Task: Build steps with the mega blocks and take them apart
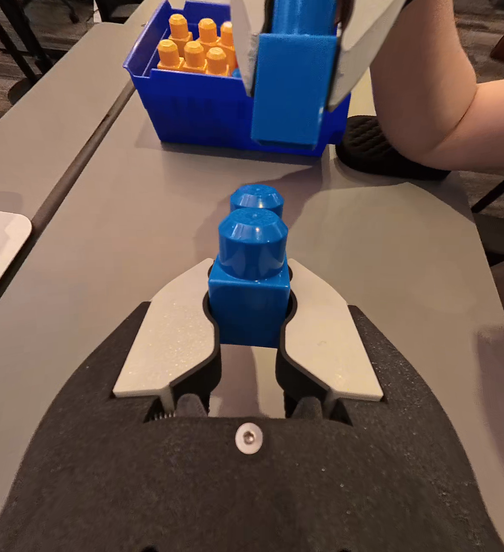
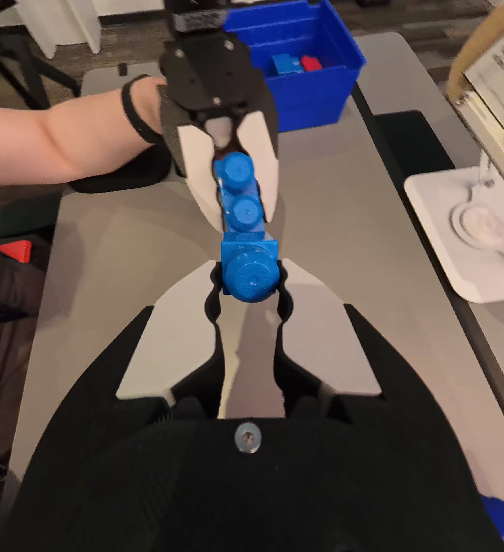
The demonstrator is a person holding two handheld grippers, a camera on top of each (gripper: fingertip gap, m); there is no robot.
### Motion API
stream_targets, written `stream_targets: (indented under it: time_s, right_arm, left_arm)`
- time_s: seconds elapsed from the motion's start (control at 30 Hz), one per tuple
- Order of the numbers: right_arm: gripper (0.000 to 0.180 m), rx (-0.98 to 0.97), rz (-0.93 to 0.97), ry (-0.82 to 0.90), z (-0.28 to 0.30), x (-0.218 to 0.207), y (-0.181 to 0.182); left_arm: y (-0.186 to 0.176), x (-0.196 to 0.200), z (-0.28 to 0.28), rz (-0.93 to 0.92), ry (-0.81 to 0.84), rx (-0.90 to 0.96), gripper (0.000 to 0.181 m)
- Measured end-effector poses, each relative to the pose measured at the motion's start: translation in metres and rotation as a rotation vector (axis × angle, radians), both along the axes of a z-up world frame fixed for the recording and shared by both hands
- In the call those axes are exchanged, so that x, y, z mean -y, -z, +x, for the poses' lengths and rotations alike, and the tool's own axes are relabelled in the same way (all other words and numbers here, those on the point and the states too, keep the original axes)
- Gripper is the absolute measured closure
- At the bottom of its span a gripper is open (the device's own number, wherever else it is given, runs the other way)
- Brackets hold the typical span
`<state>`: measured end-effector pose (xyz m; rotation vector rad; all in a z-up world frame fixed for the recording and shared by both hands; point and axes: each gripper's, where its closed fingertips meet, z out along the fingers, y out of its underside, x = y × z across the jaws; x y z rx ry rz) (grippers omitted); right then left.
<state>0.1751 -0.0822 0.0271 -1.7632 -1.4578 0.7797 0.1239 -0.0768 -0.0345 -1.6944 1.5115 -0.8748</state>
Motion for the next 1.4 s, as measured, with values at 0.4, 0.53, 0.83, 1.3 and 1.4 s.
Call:
stream_targets:
  time_s: [0.4,0.53,0.83,1.3,1.4]
  right_arm:
    - [0.144,0.116,0.038,-0.077,-0.019,0.014,0.023]
    - [0.144,0.079,0.001,-0.054,-0.021,0.011,0.021]
    - [0.144,-0.148,-0.262,0.020,-0.026,-0.006,0.016]
    - [0.127,-0.512,-0.221,0.007,-0.040,-0.014,-0.031]
    - [0.128,-0.511,-0.226,-0.028,-0.046,-0.009,-0.028]
  left_arm:
    - [0.003,0.022,0.018,-0.016,0.046,-0.026,0.140]
    - [-0.002,0.026,0.020,-0.154,0.060,0.074,0.140]
    - [-0.009,0.020,0.021,-0.450,0.050,0.231,0.141]
    - [-0.060,0.010,0.009,-0.401,0.016,0.462,0.140]
    - [-0.075,0.006,0.004,-0.389,-0.008,0.533,0.140]
